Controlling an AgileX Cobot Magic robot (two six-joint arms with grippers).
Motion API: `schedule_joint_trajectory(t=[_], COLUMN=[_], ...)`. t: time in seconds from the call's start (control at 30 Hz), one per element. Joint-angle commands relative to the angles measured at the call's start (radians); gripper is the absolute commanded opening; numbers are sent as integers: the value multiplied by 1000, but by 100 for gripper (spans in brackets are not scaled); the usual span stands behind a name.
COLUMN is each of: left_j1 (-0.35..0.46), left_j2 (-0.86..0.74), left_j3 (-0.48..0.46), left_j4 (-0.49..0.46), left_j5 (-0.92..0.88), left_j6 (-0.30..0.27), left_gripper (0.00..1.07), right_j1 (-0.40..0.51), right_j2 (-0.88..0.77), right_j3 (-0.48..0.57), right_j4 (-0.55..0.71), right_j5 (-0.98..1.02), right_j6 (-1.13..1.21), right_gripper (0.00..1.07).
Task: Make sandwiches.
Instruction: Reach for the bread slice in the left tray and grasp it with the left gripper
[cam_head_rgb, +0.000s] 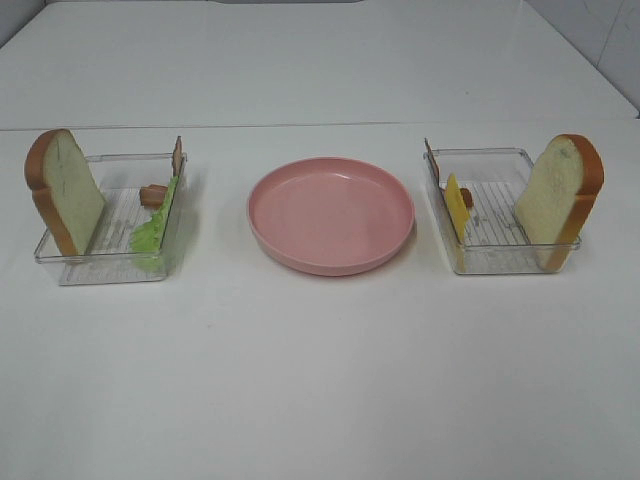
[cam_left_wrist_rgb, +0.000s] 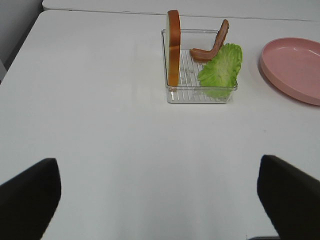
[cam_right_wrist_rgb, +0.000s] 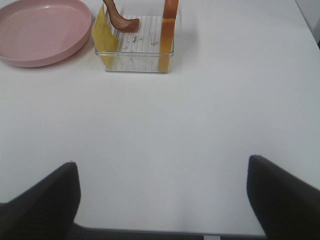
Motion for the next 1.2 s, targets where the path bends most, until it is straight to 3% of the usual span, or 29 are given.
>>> schedule_joint_trajectory(t=[0.03,0.37,0.67,1.03,1.1,1.2], left_j1=[2,2,2,2,2,2], left_j2=[37,236,556,1001,1157,1188], left_j3=[-27,-48,-104,-292,-385,-404], left_j4=[-5,7,26,40,34,32], left_j5=[-38,-258,-368,-435,-438,-438], left_j6=[-3,-3,-3,-3,-3,-3], left_gripper=[100,100,100,100,100,100], right_j1=[-6,-6,-6,-6,-6,-6], right_j2=[-32,-32,-32,-32,-32,-32], right_j3=[3,3,3,3,3,3], right_j4=[-2,-2,-2,-2,-2,-2], right_j5=[-11,-11,-11,-11,-11,-11], right_j6=[-12,-12,-12,-12,-12,-12], right_gripper=[87,87,87,87,87,87])
